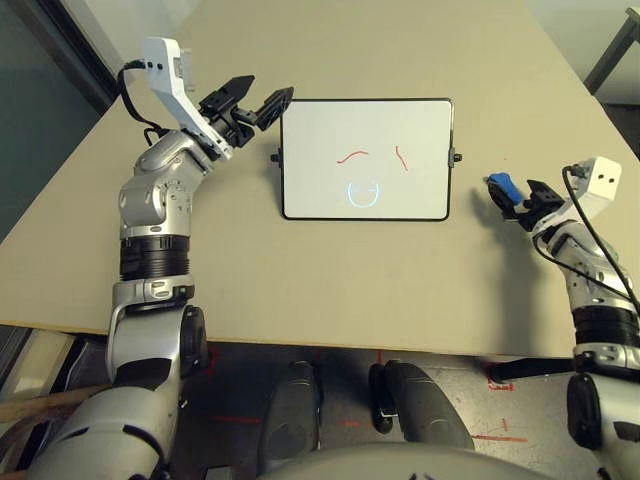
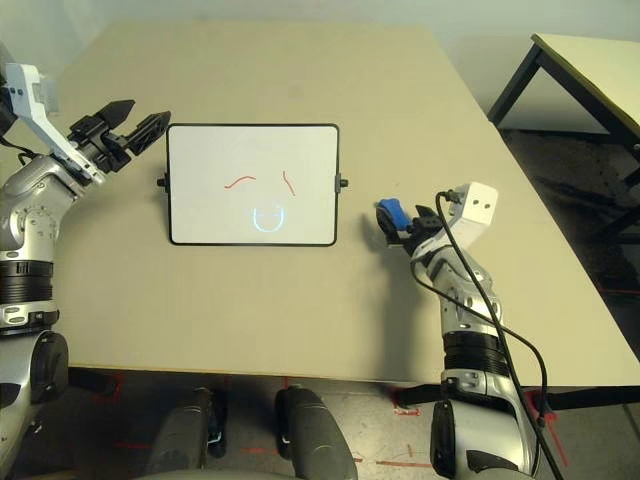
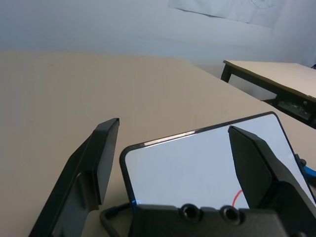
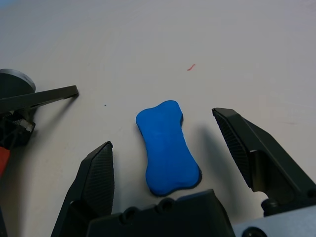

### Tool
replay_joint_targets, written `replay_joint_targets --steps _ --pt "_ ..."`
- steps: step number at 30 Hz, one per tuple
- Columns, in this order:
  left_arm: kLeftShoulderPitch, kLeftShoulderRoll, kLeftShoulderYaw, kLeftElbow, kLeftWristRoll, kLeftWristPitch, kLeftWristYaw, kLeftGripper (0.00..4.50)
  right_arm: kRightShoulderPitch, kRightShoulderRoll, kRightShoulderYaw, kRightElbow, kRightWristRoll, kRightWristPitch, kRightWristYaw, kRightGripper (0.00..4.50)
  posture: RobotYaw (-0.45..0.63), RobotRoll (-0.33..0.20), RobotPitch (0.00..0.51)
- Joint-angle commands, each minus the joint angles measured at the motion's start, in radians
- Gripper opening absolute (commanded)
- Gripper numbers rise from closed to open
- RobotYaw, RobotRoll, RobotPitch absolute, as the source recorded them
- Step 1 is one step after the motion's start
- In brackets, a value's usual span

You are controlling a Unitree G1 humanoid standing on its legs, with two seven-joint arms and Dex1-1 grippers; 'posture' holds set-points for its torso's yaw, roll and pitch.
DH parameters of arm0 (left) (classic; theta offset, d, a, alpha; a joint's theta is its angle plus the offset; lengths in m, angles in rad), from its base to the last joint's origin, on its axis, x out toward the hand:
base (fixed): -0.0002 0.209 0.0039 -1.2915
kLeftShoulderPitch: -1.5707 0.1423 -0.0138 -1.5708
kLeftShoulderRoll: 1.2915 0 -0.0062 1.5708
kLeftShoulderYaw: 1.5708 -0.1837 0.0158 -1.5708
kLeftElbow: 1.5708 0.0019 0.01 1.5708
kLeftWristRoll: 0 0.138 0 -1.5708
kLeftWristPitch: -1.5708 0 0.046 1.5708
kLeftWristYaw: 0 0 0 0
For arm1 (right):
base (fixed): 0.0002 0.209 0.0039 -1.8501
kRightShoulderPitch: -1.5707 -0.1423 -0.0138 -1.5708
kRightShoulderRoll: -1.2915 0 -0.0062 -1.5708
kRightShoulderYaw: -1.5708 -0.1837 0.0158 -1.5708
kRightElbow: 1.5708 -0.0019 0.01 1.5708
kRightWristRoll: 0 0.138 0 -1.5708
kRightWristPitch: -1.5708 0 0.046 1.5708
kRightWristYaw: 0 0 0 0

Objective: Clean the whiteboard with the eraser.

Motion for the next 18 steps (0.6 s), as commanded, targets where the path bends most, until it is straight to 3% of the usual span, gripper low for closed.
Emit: replay_joint_targets --steps 1,3,6,11,13,16,18 --pt "-0.001 -0.004 -0.011 -0.016 0.000 0.007 -0.004 4.50 0.017 0.003 -0.012 -0.006 0.010 0.000 0.003 4.46 -0.06 0.000 0.110" --pt "-0.004 -0.007 -0.013 -0.017 0.000 0.007 -0.003 4.50 0.015 0.004 -0.009 0.001 0.009 -0.001 0.005 4.30 -0.06 0.000 0.110" --pt "-0.002 -0.007 -0.012 -0.021 -0.002 0.009 -0.004 4.50 0.014 0.006 -0.010 0.015 0.008 -0.008 0.007 3.60 -0.06 0.000 0.112" --pt "-0.002 -0.011 -0.014 -0.030 -0.003 0.015 0.000 4.50 0.017 0.007 -0.012 0.026 0.008 -0.007 0.007 1.84 -0.06 0.000 0.118" --pt "0.000 -0.013 -0.016 -0.035 -0.003 0.018 0.000 4.50 0.017 0.007 -0.012 0.030 0.008 -0.006 0.007 1.33 -0.06 0.000 0.119" --pt "0.003 -0.012 -0.016 -0.041 -0.004 0.023 0.000 4.50 0.020 0.010 -0.011 0.036 0.007 -0.009 0.006 1.52 -0.06 0.000 0.123" --pt "0.005 -0.010 -0.015 -0.047 -0.005 0.028 0.001 4.50 0.022 0.012 -0.009 0.042 0.005 -0.014 0.006 2.01 -0.06 0.000 0.124"
